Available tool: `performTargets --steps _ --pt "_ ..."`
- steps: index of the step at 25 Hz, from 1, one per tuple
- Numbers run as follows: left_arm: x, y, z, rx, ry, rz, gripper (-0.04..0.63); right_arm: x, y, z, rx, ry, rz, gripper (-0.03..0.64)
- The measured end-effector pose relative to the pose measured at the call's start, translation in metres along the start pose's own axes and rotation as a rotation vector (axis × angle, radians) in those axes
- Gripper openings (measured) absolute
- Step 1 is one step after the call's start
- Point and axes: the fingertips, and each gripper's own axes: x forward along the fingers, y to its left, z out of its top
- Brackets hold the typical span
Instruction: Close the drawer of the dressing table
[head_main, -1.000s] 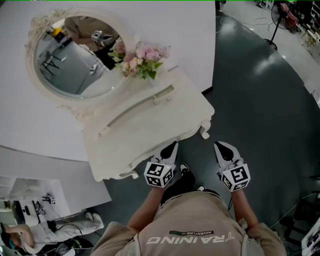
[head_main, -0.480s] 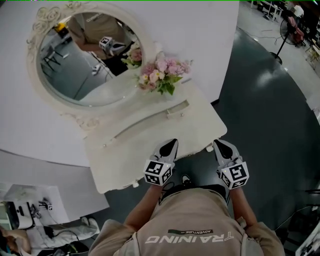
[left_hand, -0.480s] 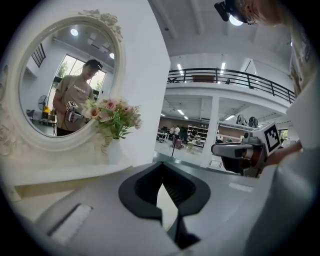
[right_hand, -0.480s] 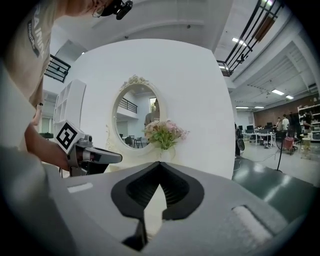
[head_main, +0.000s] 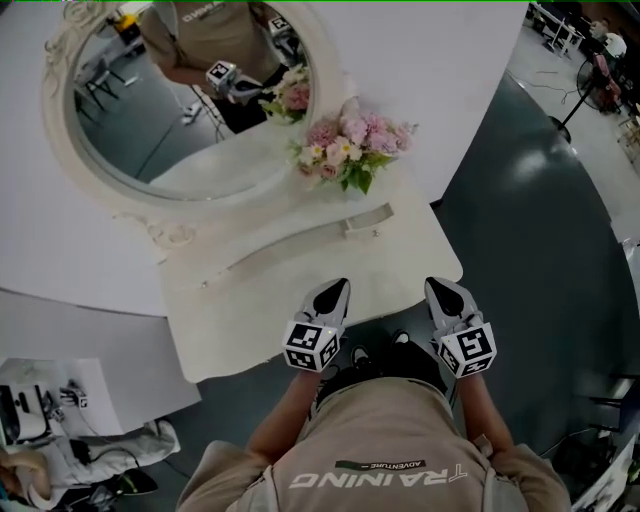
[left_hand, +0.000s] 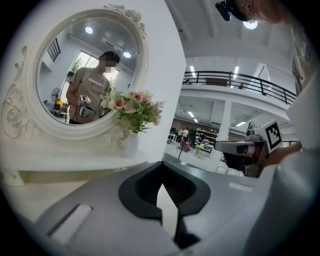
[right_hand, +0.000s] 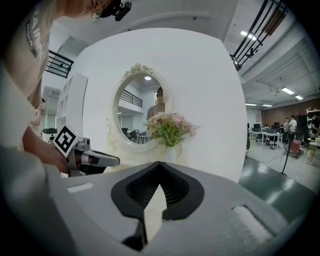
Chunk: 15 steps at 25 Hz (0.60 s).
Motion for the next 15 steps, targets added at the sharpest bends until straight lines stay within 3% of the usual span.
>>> performTargets --steps 10,15 --pt "0.003 0.029 -0.001 -0.042 -0.027 0.146 0.018 0.049 -0.018 -0.012 0.044 0.053 0.088 0.002" --pt "0.025 0.043 0.023 -0.022 -0.025 0.212 0.018 0.090 -0.036 0.010 0.005 0.016 0.175 0.002"
